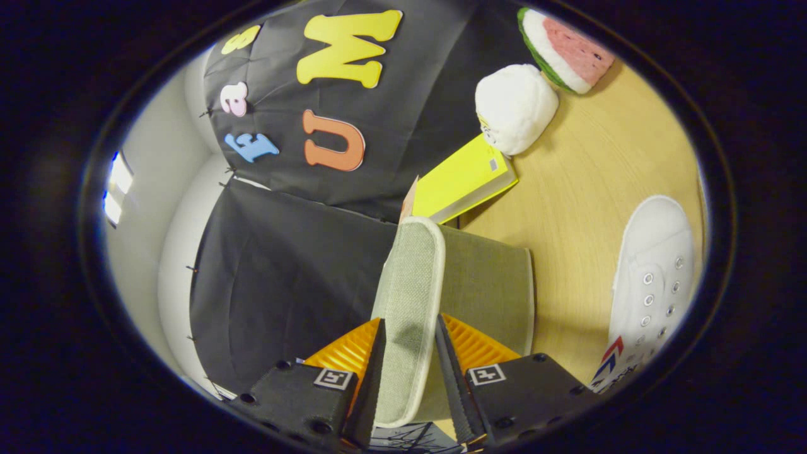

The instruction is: Open the storage box then place both shoes into the box .Put the left shoe in first, then the right shoe, with the right side of both shoes facing outward in a uniform manner.

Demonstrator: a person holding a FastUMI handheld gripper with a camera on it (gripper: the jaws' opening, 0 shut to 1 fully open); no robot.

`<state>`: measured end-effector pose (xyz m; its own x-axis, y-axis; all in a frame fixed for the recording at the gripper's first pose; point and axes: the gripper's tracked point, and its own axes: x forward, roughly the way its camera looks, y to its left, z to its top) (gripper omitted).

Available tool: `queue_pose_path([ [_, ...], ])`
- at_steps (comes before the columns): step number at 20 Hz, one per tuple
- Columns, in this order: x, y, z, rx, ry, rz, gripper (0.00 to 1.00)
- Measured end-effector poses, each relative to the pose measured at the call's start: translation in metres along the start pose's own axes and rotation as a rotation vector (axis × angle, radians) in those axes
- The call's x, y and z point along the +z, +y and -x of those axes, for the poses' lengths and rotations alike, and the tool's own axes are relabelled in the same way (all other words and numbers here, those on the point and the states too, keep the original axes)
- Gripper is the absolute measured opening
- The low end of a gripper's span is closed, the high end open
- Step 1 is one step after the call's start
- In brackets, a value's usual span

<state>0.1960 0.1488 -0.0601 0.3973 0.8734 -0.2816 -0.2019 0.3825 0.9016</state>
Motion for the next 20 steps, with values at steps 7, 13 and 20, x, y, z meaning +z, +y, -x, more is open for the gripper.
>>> queue_pose_path([
  [7, 0.000, 0.039, 0.007, 0.061, -0.006, 0.067, 0.38],
  [13, 0.001, 0.064, 0.010, 0.050, -0.016, 0.106, 0.28],
  [20, 0.002, 0.117, 0.010, 0.020, -0.060, 0.186, 0.10],
])
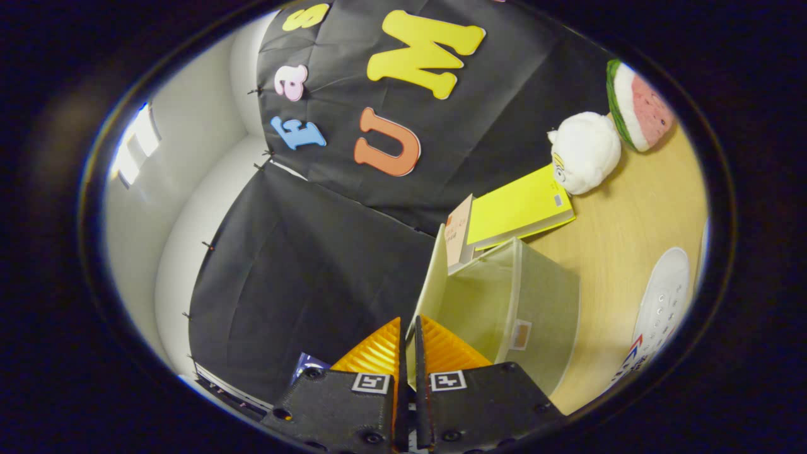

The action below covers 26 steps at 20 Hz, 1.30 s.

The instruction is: Open the storage box then place both shoes into the box .Put the left shoe in first, then the right shoe, with the right side of both shoes facing outward in a uniform manner.

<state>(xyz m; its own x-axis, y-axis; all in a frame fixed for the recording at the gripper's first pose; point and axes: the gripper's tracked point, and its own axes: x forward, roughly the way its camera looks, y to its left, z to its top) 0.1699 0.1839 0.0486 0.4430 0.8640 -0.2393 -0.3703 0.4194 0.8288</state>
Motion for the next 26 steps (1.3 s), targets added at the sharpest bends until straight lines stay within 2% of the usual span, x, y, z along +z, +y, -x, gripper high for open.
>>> queue_pose_path([
  [9, -0.012, 0.089, -0.047, -0.031, -0.024, 0.050, 0.09],
  [13, -0.027, 0.125, -0.097, -0.050, -0.018, 0.024, 0.08],
  [18, -0.068, 0.156, -0.175, -0.103, 0.070, 0.110, 0.09],
  [19, -0.074, 0.158, -0.186, -0.111, 0.090, 0.115, 0.13],
  [20, -0.078, 0.156, -0.193, -0.147, 0.096, 0.125, 0.25],
  [23, -0.084, 0.142, -0.203, -0.254, 0.092, 0.180, 0.83],
  [25, -0.086, 0.127, -0.202, -0.320, 0.081, 0.206, 0.97],
  [26, -0.084, 0.122, -0.196, -0.343, 0.079, 0.206, 1.00],
])
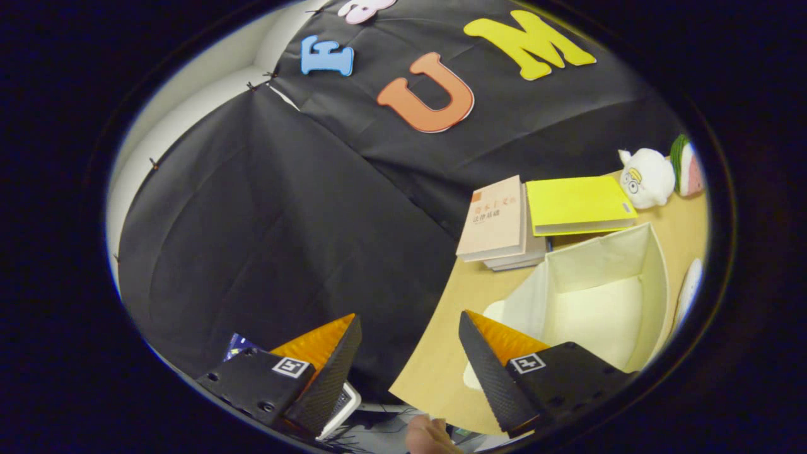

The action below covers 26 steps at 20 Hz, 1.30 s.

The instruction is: Open the storage box then place both shoes into the box .Put the left shoe in first, then the right shoe, with the right side of both shoes facing outward in a uniform manner.

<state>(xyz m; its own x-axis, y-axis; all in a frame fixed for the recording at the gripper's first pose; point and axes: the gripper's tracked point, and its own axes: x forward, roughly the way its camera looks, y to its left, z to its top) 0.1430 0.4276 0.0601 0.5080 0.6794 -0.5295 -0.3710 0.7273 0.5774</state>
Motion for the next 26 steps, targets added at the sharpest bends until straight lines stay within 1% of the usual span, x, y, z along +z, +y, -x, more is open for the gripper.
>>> queue_pose_path([
  [4, 0.001, -0.032, 0.020, -0.083, -0.008, 0.005, 1.00],
  [8, 0.006, -0.075, 0.060, -0.201, -0.057, 0.078, 1.00],
  [12, -0.002, -0.121, 0.106, -0.308, -0.080, 0.137, 1.00],
  [17, -0.004, -0.208, 0.173, -0.513, -0.168, 0.219, 1.00],
  [19, -0.012, -0.242, 0.191, -0.577, -0.169, 0.216, 1.00],
  [21, -0.028, -0.277, 0.202, -0.624, -0.134, 0.180, 1.00],
  [23, -0.039, -0.313, 0.208, -0.665, -0.103, 0.131, 1.00],
  [26, -0.060, -0.369, 0.216, -0.765, -0.045, 0.088, 1.00],
])
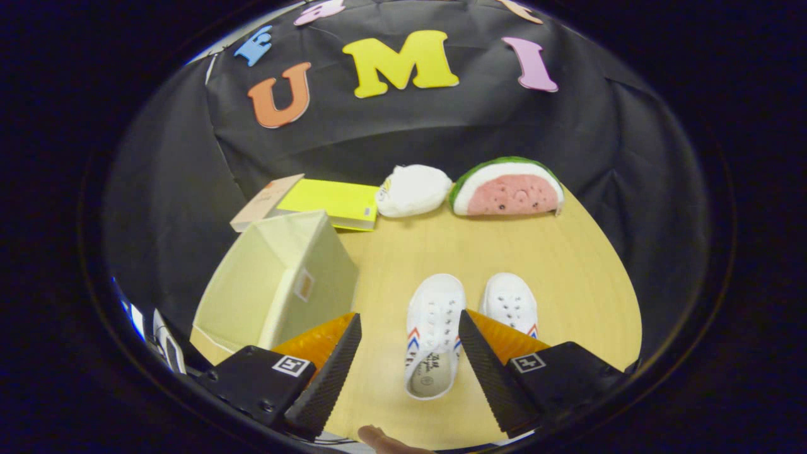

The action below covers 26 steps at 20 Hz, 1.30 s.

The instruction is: Open the storage box then place both shoes into the box .Put the left shoe in first, then the right shoe, with the right side of both shoes facing outward in a uniform manner.

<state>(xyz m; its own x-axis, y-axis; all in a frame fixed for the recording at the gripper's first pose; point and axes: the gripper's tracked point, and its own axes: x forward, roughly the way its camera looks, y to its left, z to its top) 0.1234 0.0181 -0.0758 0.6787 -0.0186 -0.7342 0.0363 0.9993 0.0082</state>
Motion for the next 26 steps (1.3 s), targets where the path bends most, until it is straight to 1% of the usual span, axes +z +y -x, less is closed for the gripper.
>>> queue_pose_path([
  [1, -0.009, -0.012, -0.012, -0.023, 0.030, -0.003, 1.00],
  [5, -0.044, -0.034, -0.049, -0.056, 0.186, -0.011, 1.00],
  [7, -0.052, -0.038, -0.057, -0.070, 0.233, 0.025, 0.99],
  [9, -0.056, -0.049, -0.065, -0.113, 0.267, 0.057, 0.98],
  [10, -0.058, -0.050, -0.068, -0.115, 0.284, 0.071, 0.95],
  [12, -0.062, -0.048, -0.075, -0.110, 0.320, 0.108, 0.79],
  [13, -0.061, -0.047, -0.077, -0.116, 0.327, 0.123, 0.74],
  [15, -0.065, -0.039, -0.086, -0.090, 0.363, 0.156, 0.60],
  [16, -0.065, -0.039, -0.090, -0.096, 0.371, 0.165, 0.52],
  [17, -0.067, -0.033, -0.092, -0.084, 0.376, 0.155, 0.45],
  [18, -0.067, -0.032, -0.094, -0.070, 0.366, 0.150, 0.33],
  [19, -0.067, -0.032, -0.091, -0.062, 0.364, 0.142, 0.28],
  [20, -0.066, -0.029, -0.091, -0.053, 0.350, 0.112, 0.17],
  [22, -0.067, -0.029, -0.090, -0.018, 0.331, 0.052, 0.08],
  [26, -0.071, -0.019, -0.075, 0.116, 0.326, -0.155, 0.06],
])
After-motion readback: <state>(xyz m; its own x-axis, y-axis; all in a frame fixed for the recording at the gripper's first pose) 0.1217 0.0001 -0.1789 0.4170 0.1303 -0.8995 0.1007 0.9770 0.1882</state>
